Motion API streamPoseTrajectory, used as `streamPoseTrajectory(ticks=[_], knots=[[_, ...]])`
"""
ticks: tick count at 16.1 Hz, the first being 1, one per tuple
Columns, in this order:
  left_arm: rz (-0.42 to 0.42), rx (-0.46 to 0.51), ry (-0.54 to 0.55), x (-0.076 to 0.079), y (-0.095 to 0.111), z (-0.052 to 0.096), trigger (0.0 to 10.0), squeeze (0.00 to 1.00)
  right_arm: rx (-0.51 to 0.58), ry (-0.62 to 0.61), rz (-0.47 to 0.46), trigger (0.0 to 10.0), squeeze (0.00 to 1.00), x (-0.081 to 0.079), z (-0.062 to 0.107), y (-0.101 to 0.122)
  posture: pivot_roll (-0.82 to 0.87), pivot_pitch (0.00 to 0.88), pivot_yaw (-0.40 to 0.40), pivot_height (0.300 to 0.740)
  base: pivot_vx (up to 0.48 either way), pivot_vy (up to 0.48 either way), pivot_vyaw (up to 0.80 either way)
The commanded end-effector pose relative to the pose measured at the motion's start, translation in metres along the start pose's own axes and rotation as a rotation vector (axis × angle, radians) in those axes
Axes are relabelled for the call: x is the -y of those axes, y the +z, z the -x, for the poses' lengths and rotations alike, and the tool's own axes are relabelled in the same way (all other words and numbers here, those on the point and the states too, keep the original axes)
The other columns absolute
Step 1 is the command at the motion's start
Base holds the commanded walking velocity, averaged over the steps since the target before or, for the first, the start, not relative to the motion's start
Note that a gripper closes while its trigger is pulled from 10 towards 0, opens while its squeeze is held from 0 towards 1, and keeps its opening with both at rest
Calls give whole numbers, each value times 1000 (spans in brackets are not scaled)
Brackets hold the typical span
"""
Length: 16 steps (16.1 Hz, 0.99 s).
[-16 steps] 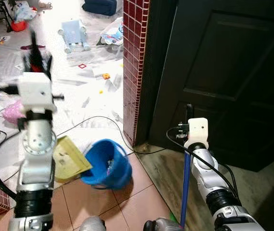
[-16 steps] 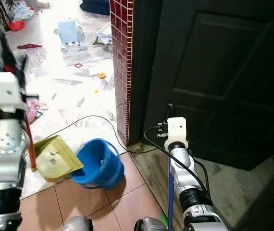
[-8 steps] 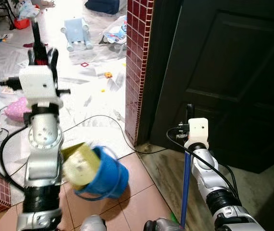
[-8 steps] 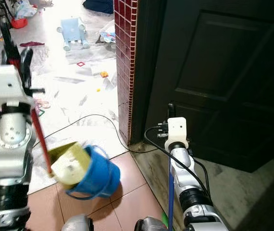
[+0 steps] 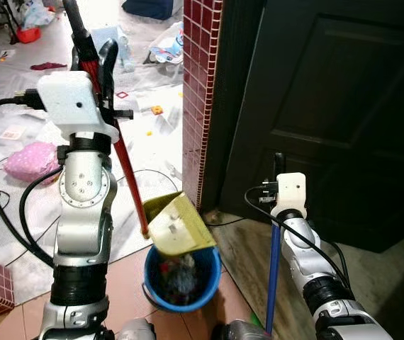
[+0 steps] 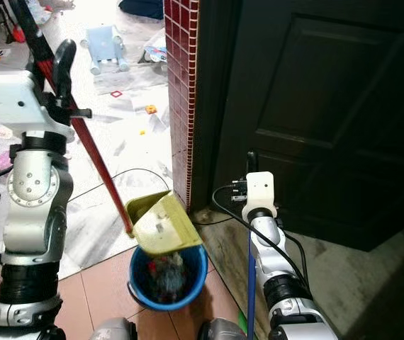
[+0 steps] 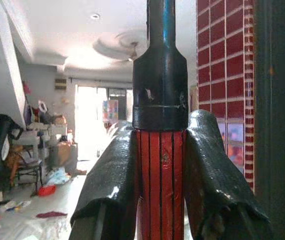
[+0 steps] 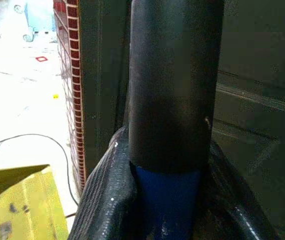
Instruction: Sweep floor
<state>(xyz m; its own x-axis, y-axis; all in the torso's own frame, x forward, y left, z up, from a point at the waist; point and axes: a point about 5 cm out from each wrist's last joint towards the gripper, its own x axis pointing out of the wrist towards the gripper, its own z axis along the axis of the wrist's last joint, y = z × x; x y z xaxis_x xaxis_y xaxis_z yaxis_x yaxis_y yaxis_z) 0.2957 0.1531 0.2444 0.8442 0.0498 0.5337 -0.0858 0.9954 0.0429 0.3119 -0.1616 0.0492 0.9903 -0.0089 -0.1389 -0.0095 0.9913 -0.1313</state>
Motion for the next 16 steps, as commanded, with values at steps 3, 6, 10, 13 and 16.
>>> streamPoseTrajectory(ticks=[3, 6, 10, 13, 16], knots=[[-38, 20, 1, -8, 7, -2, 10000, 0, 49, -9, 16, 10000, 0, 3, -6, 11, 0, 0, -25, 740, 0, 0, 0], [-33, 85, 48, -20, 25, -15, 10000, 0, 49, -9, 15, 10000, 0, 2, -7, 11, 2, 0, -25, 740, 0, 0, 0], [-175, 173, 172, -64, 46, -34, 10000, 0, 44, 2, 15, 10000, 0, -1, -8, 11, 13, 0, -26, 740, 0, 0, 0], [-263, 98, 183, -74, 24, -23, 10000, 0, 42, 1, 12, 10000, 0, 0, -9, 11, 13, 0, -27, 740, 0, 287, 0], [-351, -5, 146, -72, -9, -6, 10000, 0, 38, 4, 16, 10000, 0, 0, -10, 11, 12, 0, -29, 740, 0, 480, 0]])
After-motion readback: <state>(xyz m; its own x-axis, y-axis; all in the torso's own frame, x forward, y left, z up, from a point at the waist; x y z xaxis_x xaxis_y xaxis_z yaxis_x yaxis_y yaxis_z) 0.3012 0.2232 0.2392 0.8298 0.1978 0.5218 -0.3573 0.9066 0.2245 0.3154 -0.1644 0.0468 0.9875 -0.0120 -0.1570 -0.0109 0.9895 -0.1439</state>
